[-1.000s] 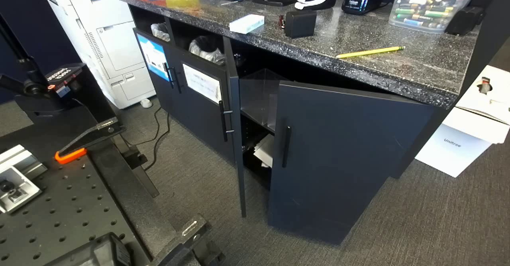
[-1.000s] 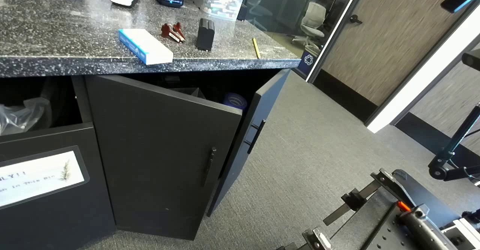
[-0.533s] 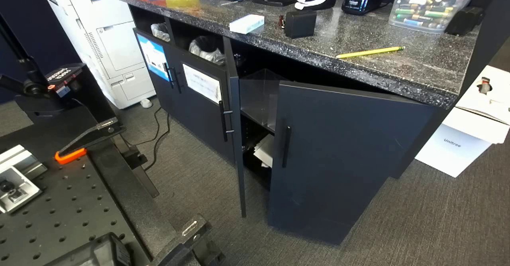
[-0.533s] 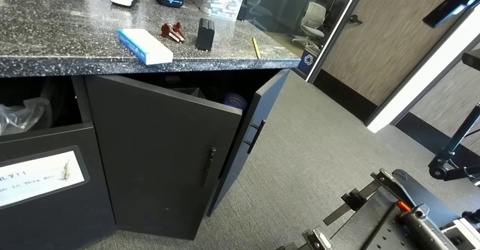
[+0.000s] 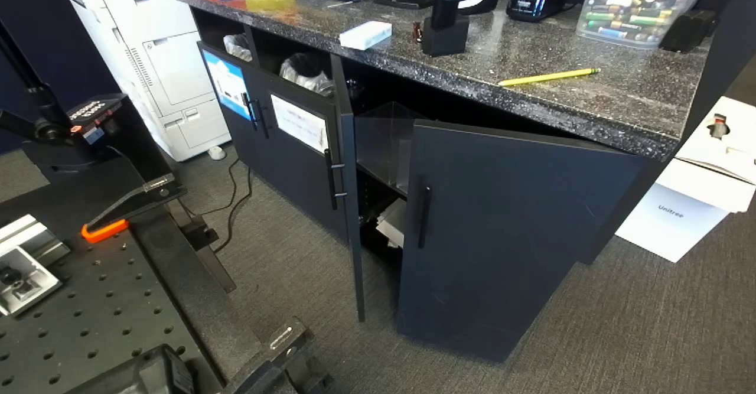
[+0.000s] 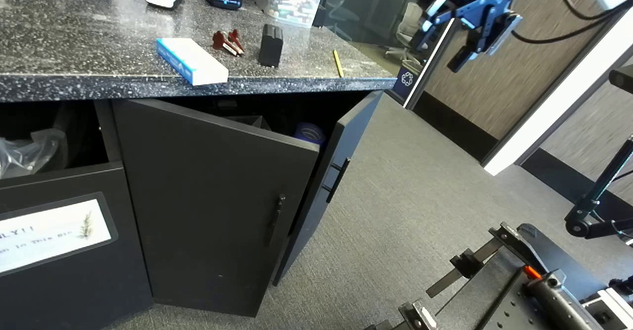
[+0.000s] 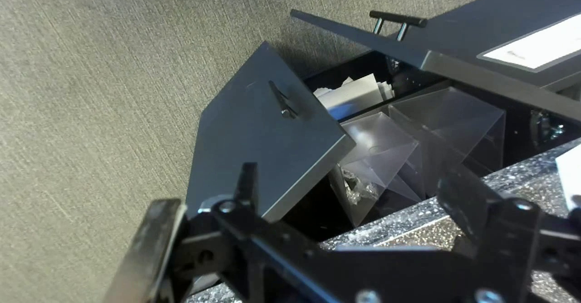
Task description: Move the black box to the front right corner of the counter
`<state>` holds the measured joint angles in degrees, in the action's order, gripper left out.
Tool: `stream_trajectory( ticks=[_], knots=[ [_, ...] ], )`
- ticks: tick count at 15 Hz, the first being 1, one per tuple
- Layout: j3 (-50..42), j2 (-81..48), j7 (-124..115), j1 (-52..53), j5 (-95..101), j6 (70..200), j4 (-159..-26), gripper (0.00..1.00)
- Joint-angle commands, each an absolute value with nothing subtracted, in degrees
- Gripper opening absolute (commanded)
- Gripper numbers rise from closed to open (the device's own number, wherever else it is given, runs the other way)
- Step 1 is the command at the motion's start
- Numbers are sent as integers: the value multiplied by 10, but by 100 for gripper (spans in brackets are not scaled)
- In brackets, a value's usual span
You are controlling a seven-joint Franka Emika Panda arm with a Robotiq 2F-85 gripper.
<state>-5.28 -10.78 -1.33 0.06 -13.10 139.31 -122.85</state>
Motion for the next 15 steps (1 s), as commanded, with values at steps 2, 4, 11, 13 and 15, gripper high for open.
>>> stream_trajectory(
  ticks=[2, 4, 11, 13, 15],
  knots=[
    [-23, -259, -41, -14, -142, 1373, -1047, 100],
    [-14, -310, -60, -11, -136, 1367, -978, 100],
    [-3, -445, -133, 17, -113, 1310, -749, 100],
    [-5, -483, -155, 28, -107, 1278, -688, 100],
    [-6, -518, -175, 37, -102, 1247, -630, 100]
  ],
)
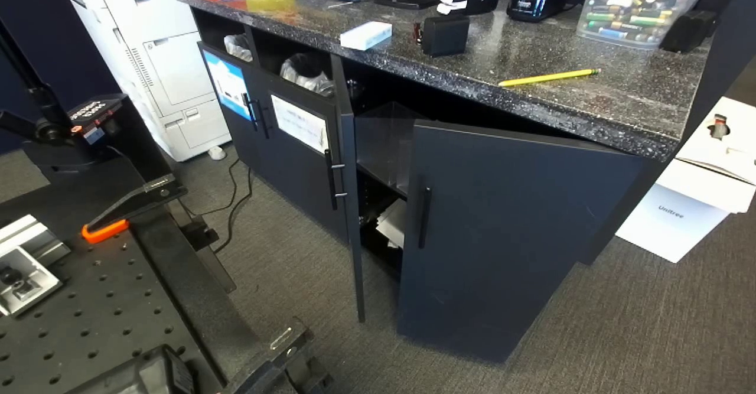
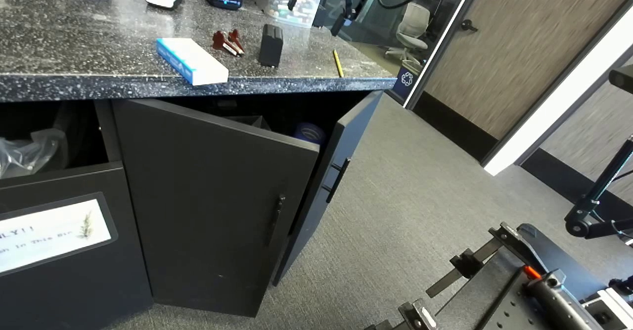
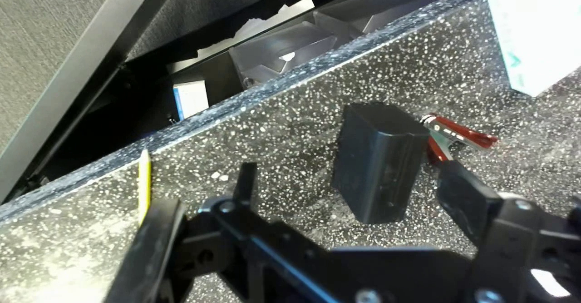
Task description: Move the black box to the front right corner of the counter
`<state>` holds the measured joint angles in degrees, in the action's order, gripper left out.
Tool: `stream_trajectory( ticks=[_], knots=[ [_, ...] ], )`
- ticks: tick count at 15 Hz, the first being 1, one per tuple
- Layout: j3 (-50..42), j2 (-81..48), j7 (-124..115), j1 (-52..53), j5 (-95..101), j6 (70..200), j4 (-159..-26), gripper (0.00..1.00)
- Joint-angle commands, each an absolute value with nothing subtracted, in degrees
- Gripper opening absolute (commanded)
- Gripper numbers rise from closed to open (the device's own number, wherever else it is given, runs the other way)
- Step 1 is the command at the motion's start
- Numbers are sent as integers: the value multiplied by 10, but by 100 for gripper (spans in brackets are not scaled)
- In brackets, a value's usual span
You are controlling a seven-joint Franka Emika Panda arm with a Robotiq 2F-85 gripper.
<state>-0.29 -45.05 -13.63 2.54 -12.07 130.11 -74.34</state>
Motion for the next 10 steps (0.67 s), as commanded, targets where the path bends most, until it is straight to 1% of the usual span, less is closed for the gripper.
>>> stream_trajectory(
  ticks=[1, 10],
  knots=[
    [-7, -537, -185, 42, -97, 1232, -602, 100],
    [-14, -686, -230, 70, -50, 1138, -373, 100]
  ],
)
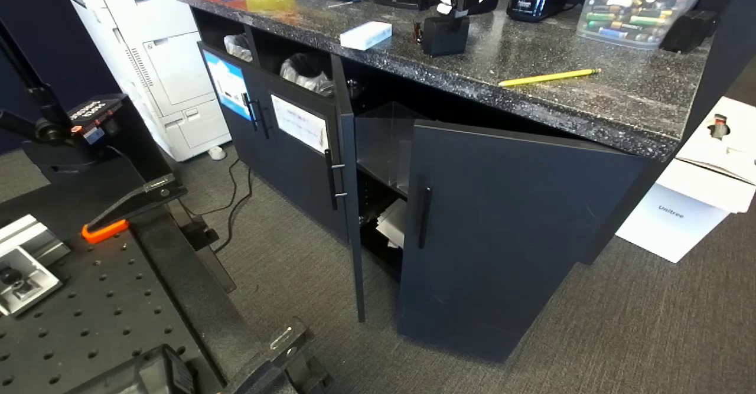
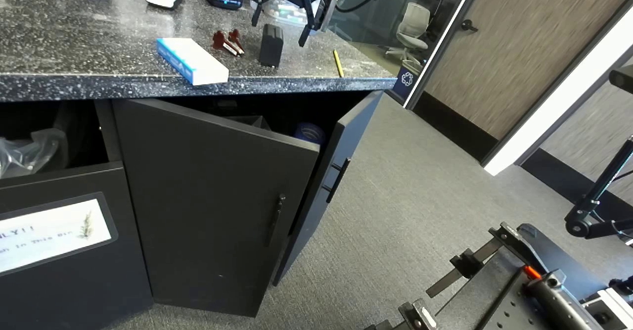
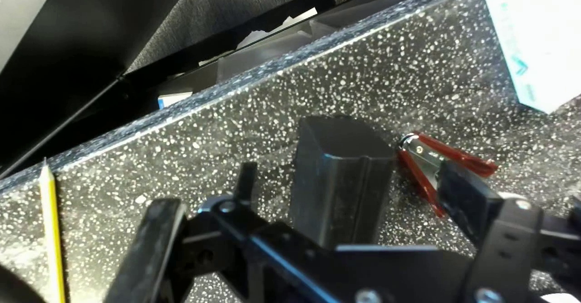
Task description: Move the black box to the front right corner of the counter
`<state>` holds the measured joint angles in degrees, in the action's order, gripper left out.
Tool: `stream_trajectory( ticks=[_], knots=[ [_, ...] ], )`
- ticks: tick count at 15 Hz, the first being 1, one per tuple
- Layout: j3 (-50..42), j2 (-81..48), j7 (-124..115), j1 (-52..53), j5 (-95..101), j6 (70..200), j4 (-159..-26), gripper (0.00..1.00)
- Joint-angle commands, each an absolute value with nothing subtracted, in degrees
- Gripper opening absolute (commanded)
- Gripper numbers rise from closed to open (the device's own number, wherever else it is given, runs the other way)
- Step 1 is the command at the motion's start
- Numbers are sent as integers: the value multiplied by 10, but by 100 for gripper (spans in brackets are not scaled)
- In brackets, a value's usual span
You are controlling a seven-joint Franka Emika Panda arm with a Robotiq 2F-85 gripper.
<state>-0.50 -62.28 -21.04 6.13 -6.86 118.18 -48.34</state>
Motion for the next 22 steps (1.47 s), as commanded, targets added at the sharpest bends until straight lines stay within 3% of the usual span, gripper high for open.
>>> stream_trajectory(
  ticks=[1, 2, 9, 15, 22],
  knots=[
    [-15, -701, -233, 70, -46, 1130, -350, 75],
    [-18, -718, -235, 72, -44, 1116, -323, 74],
    [-24, -736, -242, 69, -34, 1083, -286, 20],
    [-46, -699, -234, 54, -27, 1058, -274, 19],
    [-67, -668, -187, -39, -40, 1038, -276, 19]
  ],
)
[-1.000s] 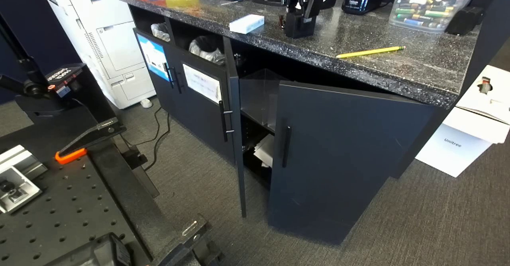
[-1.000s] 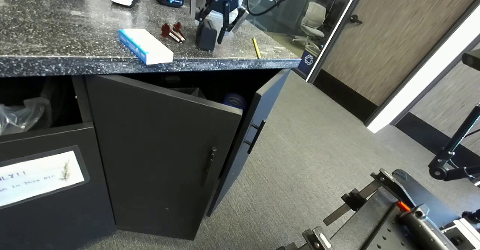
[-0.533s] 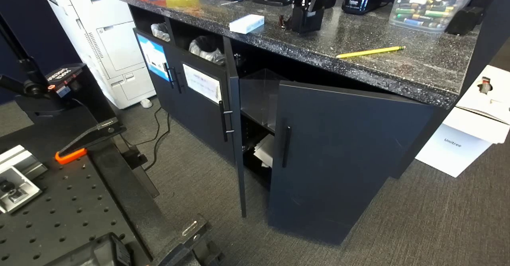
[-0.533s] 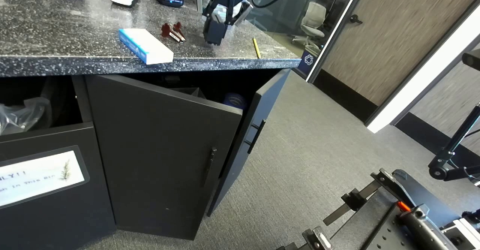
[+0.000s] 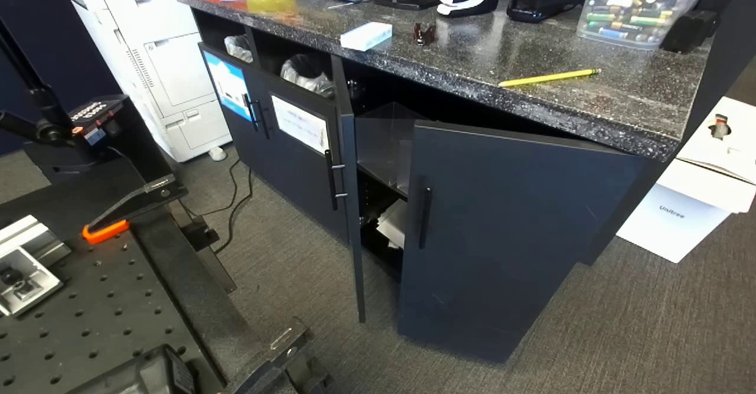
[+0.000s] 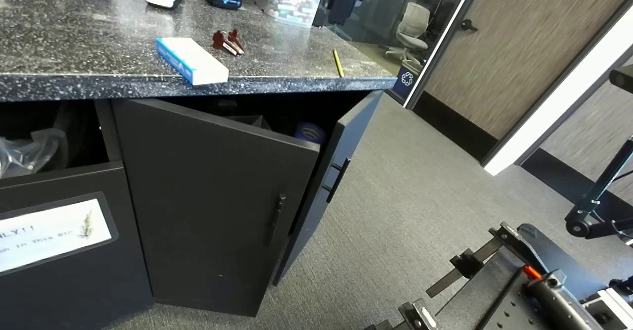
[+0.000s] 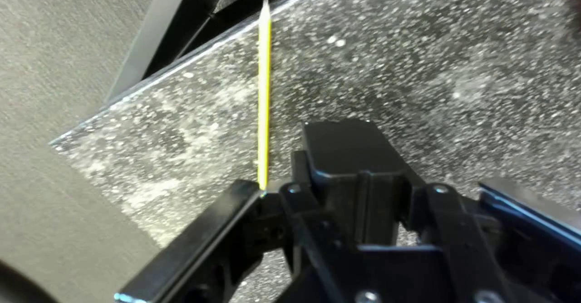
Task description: Move the black box to the front right corner of the counter
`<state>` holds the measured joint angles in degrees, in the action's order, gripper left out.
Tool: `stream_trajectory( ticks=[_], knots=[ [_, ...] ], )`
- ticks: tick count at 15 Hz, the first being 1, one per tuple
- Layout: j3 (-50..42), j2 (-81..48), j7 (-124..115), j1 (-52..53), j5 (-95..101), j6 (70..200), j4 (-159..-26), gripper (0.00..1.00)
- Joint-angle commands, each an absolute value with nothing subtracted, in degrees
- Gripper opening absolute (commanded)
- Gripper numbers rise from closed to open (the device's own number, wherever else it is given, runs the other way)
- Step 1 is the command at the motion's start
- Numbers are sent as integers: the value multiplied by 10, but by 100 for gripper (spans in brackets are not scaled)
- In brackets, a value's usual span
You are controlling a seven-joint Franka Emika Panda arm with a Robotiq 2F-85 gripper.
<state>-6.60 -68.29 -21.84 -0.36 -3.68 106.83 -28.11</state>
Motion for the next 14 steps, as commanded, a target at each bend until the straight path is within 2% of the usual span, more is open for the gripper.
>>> stream_trajectory(
  ticks=[1, 7, 9, 14],
  knots=[
    [-64, -666, -166, -58, -43, 1033, -277, 19],
    [-43, -708, -47, -143, -32, 955, -214, 19],
    [-41, -693, -12, -151, -29, 970, -258, 19],
    [-40, -733, 27, -150, -25, 974, -234, 19]
  ],
)
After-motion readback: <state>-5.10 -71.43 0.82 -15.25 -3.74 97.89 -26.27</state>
